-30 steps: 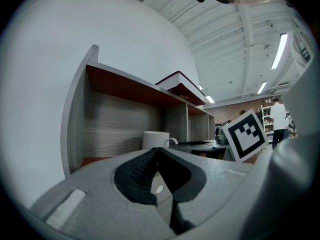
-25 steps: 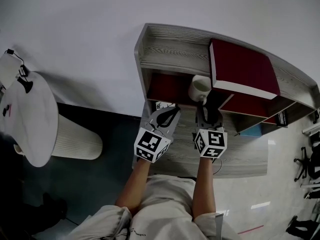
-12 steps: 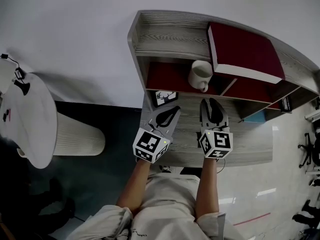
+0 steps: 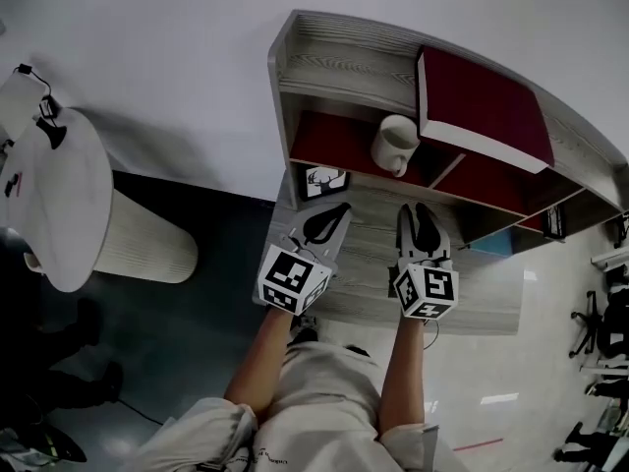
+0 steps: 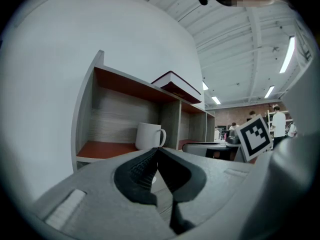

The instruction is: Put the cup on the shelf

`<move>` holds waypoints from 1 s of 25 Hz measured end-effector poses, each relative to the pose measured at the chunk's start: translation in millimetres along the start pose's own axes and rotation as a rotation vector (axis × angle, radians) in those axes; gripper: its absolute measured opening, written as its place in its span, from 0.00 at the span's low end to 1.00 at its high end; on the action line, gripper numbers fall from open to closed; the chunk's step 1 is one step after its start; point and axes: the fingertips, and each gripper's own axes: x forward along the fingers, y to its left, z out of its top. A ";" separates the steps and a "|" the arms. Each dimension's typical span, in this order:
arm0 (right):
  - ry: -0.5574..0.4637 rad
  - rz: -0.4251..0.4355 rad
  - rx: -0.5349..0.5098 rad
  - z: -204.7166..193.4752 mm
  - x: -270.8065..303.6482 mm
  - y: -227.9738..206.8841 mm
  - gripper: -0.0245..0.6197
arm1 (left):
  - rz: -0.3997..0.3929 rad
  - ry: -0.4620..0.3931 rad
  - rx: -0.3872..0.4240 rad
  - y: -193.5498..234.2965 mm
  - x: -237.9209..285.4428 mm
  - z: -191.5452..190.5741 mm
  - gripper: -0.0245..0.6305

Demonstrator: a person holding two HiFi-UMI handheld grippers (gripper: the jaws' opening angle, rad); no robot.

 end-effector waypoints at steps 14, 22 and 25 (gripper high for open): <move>-0.050 0.137 0.060 14.8 -108.1 -17.7 0.15 | 0.043 0.012 0.068 -117.5 -22.8 13.0 0.05; -0.063 0.186 0.110 -3.3 -160.7 -11.5 0.08 | 0.062 0.054 0.099 -163.0 -48.8 -13.1 0.05; -0.036 0.204 0.088 -10.8 -173.3 -5.1 0.07 | 0.083 0.052 0.082 -169.7 -55.9 -20.0 0.05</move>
